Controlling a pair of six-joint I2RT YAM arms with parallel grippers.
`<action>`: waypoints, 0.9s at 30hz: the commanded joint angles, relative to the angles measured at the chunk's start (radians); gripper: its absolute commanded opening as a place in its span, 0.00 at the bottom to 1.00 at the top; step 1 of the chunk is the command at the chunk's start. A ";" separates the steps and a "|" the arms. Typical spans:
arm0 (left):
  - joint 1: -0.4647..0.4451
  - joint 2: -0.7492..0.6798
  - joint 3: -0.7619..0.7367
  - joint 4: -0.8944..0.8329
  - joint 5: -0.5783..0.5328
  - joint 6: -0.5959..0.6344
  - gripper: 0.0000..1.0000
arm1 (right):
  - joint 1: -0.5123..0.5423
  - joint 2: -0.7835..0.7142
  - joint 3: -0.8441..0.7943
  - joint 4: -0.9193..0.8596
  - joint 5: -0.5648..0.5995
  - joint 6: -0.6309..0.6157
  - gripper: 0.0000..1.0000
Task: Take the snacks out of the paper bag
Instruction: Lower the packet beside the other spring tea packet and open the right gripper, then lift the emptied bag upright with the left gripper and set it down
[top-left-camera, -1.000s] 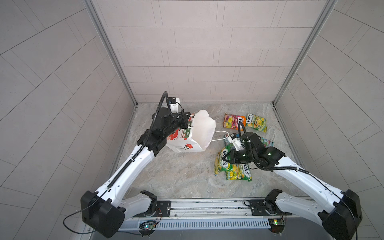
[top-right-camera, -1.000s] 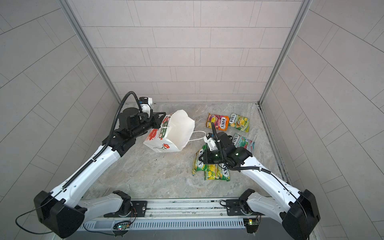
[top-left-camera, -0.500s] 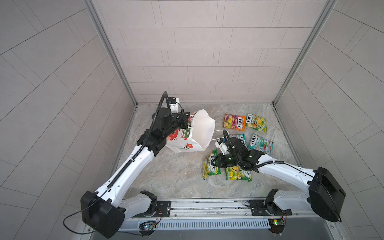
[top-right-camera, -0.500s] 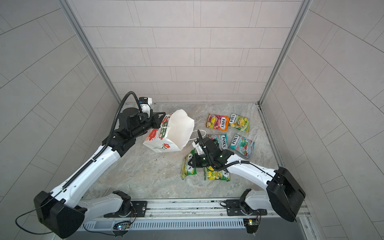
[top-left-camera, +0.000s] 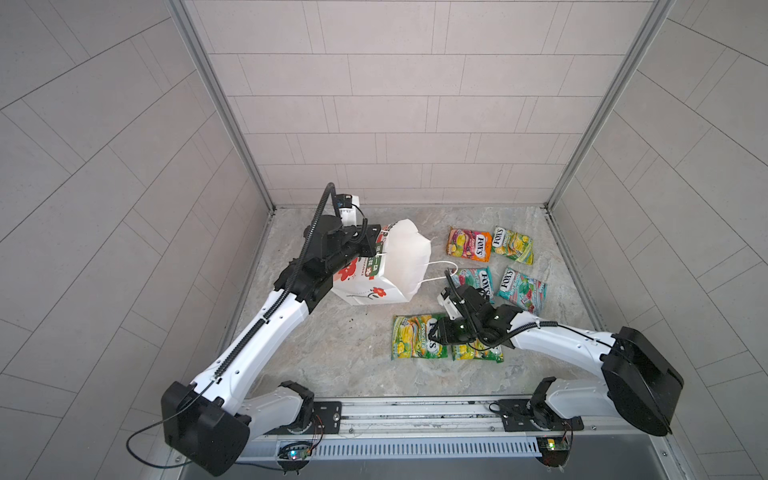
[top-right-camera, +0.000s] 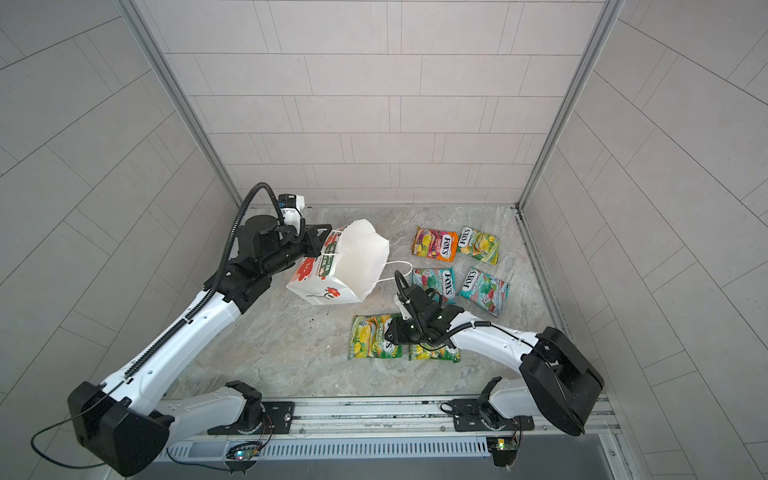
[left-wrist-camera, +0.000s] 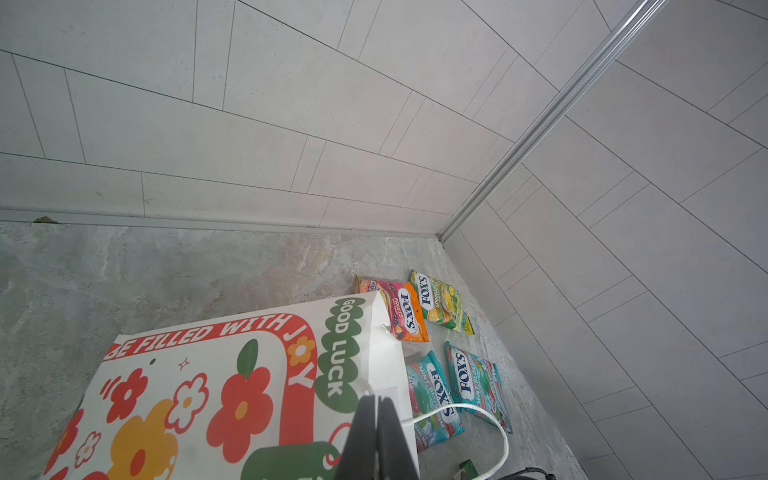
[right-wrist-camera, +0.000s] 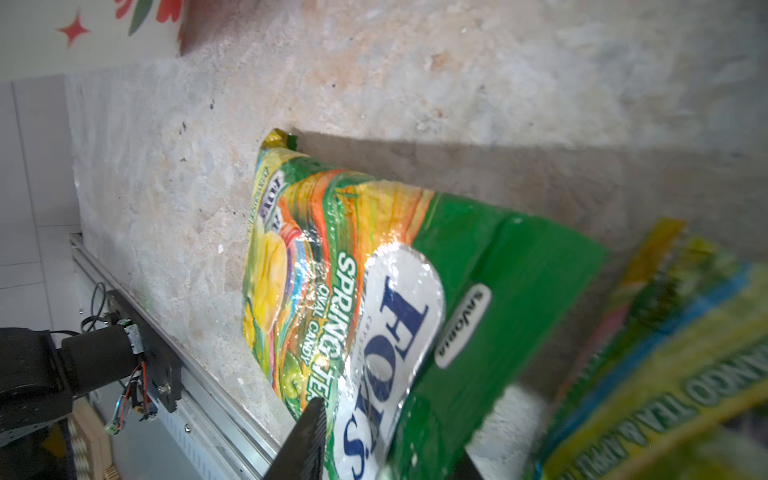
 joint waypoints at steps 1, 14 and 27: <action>0.008 -0.009 -0.005 0.023 0.008 -0.001 0.00 | 0.002 -0.062 0.024 -0.094 0.112 -0.038 0.43; 0.006 0.010 0.007 0.044 0.055 -0.033 0.00 | -0.110 -0.357 0.008 -0.298 0.329 -0.085 0.46; -0.074 0.103 0.090 0.143 0.007 -0.177 0.00 | -0.407 -0.569 0.011 -0.480 0.230 -0.160 0.46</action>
